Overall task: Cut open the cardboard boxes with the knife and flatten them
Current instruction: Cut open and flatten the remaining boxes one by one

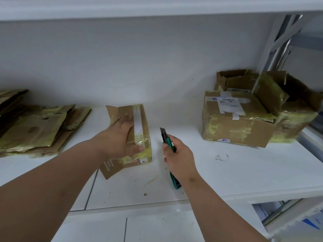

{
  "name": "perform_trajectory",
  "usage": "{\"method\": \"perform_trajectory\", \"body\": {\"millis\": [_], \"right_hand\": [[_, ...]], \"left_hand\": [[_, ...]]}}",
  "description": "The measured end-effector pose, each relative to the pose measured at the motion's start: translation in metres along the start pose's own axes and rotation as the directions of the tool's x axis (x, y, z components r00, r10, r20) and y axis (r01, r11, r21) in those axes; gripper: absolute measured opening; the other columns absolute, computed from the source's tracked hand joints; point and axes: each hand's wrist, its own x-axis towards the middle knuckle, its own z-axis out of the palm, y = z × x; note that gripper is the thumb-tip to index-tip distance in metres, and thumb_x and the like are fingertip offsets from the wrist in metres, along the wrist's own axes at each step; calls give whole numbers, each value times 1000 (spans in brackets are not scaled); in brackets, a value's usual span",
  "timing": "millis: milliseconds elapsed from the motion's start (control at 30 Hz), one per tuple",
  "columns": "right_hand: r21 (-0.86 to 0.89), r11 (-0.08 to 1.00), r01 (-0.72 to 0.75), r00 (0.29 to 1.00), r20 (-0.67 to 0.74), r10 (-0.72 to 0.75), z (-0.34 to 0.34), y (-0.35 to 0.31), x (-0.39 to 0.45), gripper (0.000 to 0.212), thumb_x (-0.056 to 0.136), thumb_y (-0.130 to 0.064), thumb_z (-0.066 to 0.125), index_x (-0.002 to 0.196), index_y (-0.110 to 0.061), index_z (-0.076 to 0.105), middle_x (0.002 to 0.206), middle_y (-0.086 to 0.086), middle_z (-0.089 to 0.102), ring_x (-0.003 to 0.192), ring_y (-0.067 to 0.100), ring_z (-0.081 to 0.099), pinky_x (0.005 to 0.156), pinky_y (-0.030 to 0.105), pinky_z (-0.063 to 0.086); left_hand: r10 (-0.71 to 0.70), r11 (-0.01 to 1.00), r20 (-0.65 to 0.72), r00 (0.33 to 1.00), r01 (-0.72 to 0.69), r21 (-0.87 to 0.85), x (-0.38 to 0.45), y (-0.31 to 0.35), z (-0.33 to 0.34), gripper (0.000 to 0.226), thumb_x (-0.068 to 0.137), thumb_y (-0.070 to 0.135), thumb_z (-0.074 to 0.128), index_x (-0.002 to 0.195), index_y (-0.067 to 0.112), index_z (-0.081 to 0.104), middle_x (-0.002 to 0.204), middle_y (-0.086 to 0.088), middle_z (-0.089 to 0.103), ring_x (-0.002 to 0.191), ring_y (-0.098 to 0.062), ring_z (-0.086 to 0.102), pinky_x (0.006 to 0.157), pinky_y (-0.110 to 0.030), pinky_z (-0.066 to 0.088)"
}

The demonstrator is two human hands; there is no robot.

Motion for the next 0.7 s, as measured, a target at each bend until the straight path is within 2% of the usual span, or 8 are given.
{"method": "perform_trajectory", "body": {"millis": [100,167,233,333,433,500,700], "right_hand": [[-6,1000,8,1000,17,-8,-6,5,-3,37,103,-24,44,137,-31,54,84,-13,59,75,11,60,78,34,55],[-10,1000,7,999,36,-6,-7,7,-3,41,103,-21,41,142,-28,51,92,-10,58,76,9,55,85,37,55],[-41,999,31,997,67,-28,-7,7,-5,44,104,-20,40,146,-28,47,95,-9,57,76,7,55,84,33,54],[-73,989,126,986,122,-117,-5,1,-11,44,103,-18,40,146,-27,47,83,-10,56,66,1,53,65,18,46],[-137,968,211,975,106,-197,-2,-5,-14,44,104,-22,40,148,-29,44,94,-8,55,85,-1,53,70,8,39],[-155,956,248,967,98,-235,0,-8,-14,44,105,-23,40,149,-30,43,95,-10,52,92,0,51,75,6,37],[-208,942,264,963,108,-246,4,-9,-15,45,104,-21,40,148,-30,43,94,-5,50,92,9,54,74,10,40]], "left_hand": [[15,999,-14,1000,-15,-37,4,4,5,110,63,86,41,150,21,21,161,3,13,148,-21,12,117,-44,27],[23,1000,4,1000,-23,-9,5,2,4,107,67,81,38,153,22,16,163,0,10,150,-22,8,120,-43,21],[37,999,24,999,-37,4,6,-1,-1,100,70,78,36,155,31,9,164,-1,8,150,-22,7,121,-42,19],[37,999,-8,999,-37,-30,8,-4,-11,93,71,78,32,154,42,8,164,0,10,150,-22,11,119,-43,21],[33,999,-3,999,-33,-18,9,-4,-17,88,74,76,33,153,45,10,164,2,10,150,-19,11,119,-40,21],[33,999,16,999,-33,-8,10,-4,-17,86,76,74,35,153,45,9,164,1,9,151,-19,10,120,-40,20],[51,999,17,999,-51,7,15,0,-17,81,83,70,40,153,43,11,164,-2,12,150,-22,13,119,-41,23]]}}
